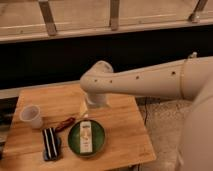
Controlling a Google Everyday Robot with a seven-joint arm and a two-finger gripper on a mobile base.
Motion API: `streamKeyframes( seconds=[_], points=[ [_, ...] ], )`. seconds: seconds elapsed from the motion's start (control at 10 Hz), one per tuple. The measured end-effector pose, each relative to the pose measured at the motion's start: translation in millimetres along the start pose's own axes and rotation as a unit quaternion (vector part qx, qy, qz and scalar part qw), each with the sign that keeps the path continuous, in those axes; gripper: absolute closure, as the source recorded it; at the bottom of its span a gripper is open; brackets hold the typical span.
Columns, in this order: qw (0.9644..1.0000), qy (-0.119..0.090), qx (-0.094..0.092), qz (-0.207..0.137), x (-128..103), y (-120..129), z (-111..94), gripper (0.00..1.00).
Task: Move the arm in a circular motion
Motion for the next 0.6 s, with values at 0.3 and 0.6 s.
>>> streamKeyframes(
  seconds=[0.3,0.6],
  points=[
    [0.9970,0.014,0.032,0.069,30.2,-75.2,-0.7,0.20],
    [0.9961,0.014,0.056,0.066,24.0,-115.0,-1.8,0.20]
  ],
)
